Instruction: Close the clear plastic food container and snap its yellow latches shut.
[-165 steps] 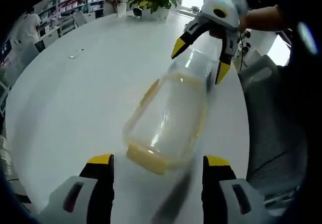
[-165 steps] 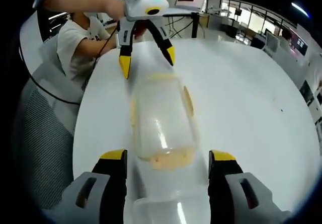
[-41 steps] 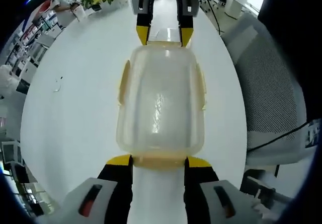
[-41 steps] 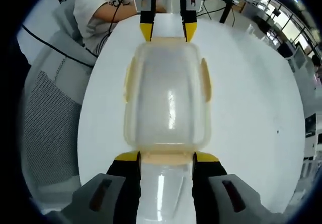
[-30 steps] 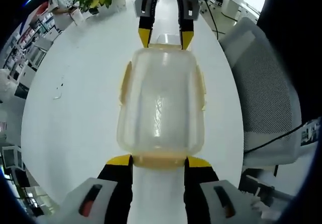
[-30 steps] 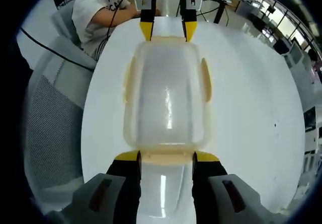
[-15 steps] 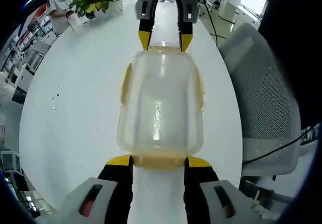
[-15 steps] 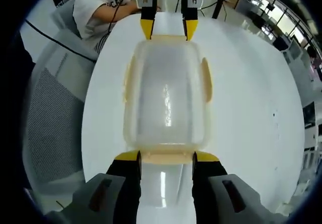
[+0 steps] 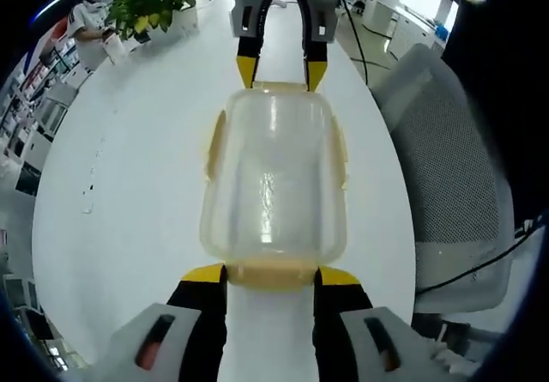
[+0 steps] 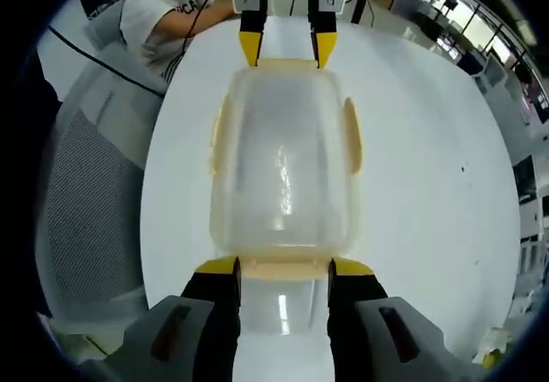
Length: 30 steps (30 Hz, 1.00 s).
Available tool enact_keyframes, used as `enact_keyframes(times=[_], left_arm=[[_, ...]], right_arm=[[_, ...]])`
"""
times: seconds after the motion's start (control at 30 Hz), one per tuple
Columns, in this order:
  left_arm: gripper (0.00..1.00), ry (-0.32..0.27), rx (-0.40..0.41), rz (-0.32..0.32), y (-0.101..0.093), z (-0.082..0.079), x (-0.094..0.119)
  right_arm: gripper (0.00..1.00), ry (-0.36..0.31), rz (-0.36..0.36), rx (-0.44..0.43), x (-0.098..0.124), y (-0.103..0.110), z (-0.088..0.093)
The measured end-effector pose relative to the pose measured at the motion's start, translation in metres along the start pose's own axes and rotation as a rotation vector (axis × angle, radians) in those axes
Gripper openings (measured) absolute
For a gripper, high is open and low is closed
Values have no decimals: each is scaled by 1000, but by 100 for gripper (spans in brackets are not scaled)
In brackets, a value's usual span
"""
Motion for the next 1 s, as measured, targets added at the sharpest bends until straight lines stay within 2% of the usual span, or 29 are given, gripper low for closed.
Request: enact_keyframes(times=[1.0], left_arm=[[33,-10,-47,42,-6,-57,-43]], right_arm=[[36,-9,5,-64,30,13,64]])
Point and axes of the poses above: the point that each gripper's makers call its tool centre point, and the gripper's own axes: x roughly backward along the fingers, y roughly to its left, z roughly out of its underside, the point moved 6 cm from there along x, roughly backward along the fingers, and after that the axes turned 10 degrees about -y, right-handed, at the moved point
